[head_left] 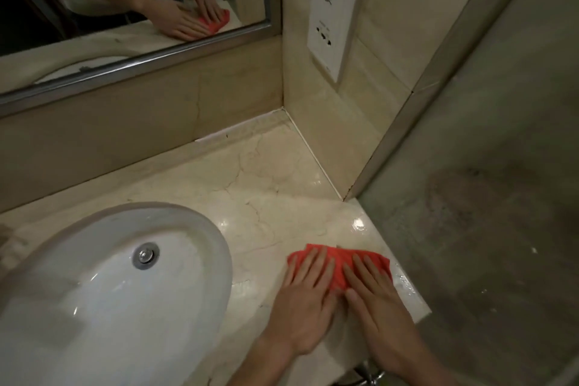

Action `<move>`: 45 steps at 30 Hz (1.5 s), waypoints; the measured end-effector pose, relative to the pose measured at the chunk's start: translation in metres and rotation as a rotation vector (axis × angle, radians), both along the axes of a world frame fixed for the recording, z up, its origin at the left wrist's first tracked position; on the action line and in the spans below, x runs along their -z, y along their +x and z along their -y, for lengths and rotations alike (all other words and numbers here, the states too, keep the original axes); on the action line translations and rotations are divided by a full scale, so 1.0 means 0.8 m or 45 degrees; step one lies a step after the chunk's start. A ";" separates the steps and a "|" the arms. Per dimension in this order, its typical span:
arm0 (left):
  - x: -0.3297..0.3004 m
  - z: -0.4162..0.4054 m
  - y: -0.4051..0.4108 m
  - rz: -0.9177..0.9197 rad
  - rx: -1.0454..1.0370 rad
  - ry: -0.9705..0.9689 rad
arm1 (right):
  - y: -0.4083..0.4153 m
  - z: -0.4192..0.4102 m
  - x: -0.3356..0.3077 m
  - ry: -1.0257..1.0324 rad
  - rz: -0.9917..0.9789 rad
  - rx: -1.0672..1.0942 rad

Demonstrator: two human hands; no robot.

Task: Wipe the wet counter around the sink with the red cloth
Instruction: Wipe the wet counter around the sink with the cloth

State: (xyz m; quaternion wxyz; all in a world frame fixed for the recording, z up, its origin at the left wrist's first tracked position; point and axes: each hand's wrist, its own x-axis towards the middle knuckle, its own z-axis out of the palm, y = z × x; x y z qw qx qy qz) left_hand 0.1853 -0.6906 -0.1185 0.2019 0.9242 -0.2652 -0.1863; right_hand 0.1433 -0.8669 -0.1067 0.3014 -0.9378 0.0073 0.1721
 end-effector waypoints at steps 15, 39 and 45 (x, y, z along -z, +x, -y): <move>-0.003 0.025 0.004 0.057 0.141 0.100 | -0.011 0.044 -0.006 -0.089 0.030 -0.108; -0.019 0.017 -0.046 0.033 0.382 0.152 | -0.089 0.044 -0.034 -0.149 -0.034 -0.114; -0.044 0.051 0.041 -0.096 0.144 0.054 | -0.024 0.073 -0.042 -0.089 0.142 0.181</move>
